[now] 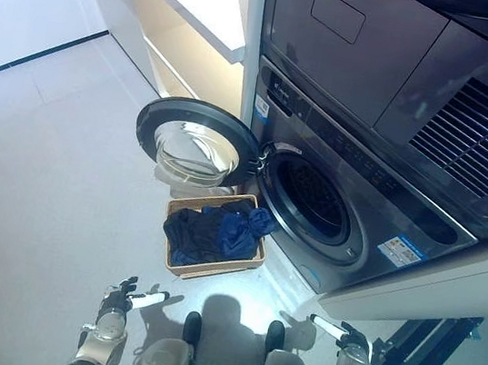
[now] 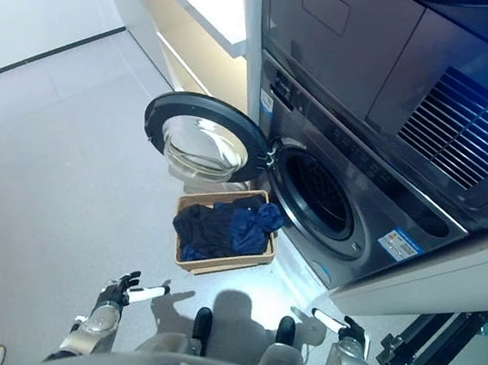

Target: Put the clothes in the basket into the washing machine.

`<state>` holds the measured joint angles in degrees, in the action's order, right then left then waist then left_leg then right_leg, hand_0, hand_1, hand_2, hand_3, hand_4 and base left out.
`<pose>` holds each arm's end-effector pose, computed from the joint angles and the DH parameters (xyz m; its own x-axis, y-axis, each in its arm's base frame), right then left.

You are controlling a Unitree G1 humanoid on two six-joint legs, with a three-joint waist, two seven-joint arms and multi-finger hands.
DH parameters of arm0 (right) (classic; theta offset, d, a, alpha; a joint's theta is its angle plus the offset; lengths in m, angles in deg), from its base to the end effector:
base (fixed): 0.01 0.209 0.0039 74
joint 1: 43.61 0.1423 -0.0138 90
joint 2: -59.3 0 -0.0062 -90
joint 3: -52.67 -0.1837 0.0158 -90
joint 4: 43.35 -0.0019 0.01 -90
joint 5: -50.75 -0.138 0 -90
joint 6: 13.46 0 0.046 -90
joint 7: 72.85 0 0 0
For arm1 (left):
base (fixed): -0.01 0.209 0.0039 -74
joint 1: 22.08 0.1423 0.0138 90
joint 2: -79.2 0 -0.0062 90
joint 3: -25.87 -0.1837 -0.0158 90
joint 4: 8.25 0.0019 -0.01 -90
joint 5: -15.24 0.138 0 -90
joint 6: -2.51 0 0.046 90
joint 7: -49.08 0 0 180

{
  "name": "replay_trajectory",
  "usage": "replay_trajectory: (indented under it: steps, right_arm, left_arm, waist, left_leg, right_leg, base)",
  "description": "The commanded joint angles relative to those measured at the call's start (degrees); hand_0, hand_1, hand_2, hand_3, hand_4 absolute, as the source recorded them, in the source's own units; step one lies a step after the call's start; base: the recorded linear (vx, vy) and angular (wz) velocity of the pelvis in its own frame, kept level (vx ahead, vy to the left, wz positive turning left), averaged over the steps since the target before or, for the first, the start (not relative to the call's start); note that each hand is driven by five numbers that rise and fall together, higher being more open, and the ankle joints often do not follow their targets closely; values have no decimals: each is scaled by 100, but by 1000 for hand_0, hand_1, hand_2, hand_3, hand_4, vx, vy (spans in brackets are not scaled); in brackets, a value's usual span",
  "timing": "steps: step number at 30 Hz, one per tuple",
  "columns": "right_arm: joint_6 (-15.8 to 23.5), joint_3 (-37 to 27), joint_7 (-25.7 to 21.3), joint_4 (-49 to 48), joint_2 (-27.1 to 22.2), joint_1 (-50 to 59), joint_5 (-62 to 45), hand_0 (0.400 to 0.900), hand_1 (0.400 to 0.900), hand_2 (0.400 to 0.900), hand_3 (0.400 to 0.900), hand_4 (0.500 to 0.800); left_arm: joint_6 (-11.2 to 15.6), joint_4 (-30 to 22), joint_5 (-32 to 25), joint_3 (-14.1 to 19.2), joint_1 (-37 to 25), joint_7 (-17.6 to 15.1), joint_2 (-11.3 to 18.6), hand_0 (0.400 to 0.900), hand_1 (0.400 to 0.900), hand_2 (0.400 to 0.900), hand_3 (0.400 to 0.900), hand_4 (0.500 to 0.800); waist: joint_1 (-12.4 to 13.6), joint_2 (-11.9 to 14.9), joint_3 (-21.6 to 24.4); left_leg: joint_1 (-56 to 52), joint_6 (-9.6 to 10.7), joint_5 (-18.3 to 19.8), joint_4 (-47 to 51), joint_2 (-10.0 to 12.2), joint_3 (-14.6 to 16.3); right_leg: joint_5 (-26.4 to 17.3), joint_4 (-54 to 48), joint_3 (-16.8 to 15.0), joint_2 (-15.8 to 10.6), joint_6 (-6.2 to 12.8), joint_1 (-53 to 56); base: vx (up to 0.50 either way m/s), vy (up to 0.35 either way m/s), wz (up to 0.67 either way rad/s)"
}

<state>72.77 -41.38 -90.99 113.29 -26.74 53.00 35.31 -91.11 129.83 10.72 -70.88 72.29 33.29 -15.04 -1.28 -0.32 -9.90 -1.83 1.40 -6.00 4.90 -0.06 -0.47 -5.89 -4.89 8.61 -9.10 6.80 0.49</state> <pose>0.1228 -0.2245 -0.1013 0.3314 -0.4780 -0.8135 0.4138 0.8485 -0.3300 0.1059 0.2029 -0.0972 0.5466 0.3611 -0.7555 -0.1033 0.9244 0.3671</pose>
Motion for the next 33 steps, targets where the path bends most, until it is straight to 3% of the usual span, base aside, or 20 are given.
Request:
replay_trajectory:
  steps: [1, 19, 26, 33]
  right_arm:
    - [152, 14, -15, 95, -51, 250, 130, 900, 900, 900, 900, 800]
    - [90, 222, 28, -151, -172, 374, 423, 900, 900, 900, 900, 800]
    - [-15, 1410, 10, -724, -858, 1650, 1830, 900, 900, 900, 900, 800]
    - [-129, 3080, -252, -604, -1807, 3844, 3880, 900, 900, 900, 900, 800]
  left_arm:
    - [181, 12, 114, 248, -313, -95, 119, 900, 900, 900, 900, 800]
    - [185, -157, 43, 299, -185, -72, 139, 900, 900, 900, 900, 800]
    - [369, -515, -51, 82, -210, -54, 299, 900, 900, 900, 900, 800]
    - [598, -1247, -146, -561, -80, -39, 451, 900, 900, 900, 900, 800]
  waist:
    - [143, 111, -20]
    - [194, 101, -263]
    - [463, 88, -799]
    - [865, 64, -1393]
  left_leg:
    - [64, -32, 700, -347, -91, -191]
    - [294, -30, 631, -380, -120, -224]
    - [983, 9, 403, -537, -126, -320]
    - [1678, 86, 232, -720, -50, -509]
  right_leg:
    - [278, 705, 143, -98, 200, -203]
    - [234, 755, 157, -117, 192, -448]
    - [68, 877, 244, -154, 186, -1065]
    - [-24, 1015, 432, -183, 178, -1636]
  base:
    - [0, 0, 0]
    - [-11, 1, 1]
    - [-131, -10, 9]
    - [-108, -2, 18]
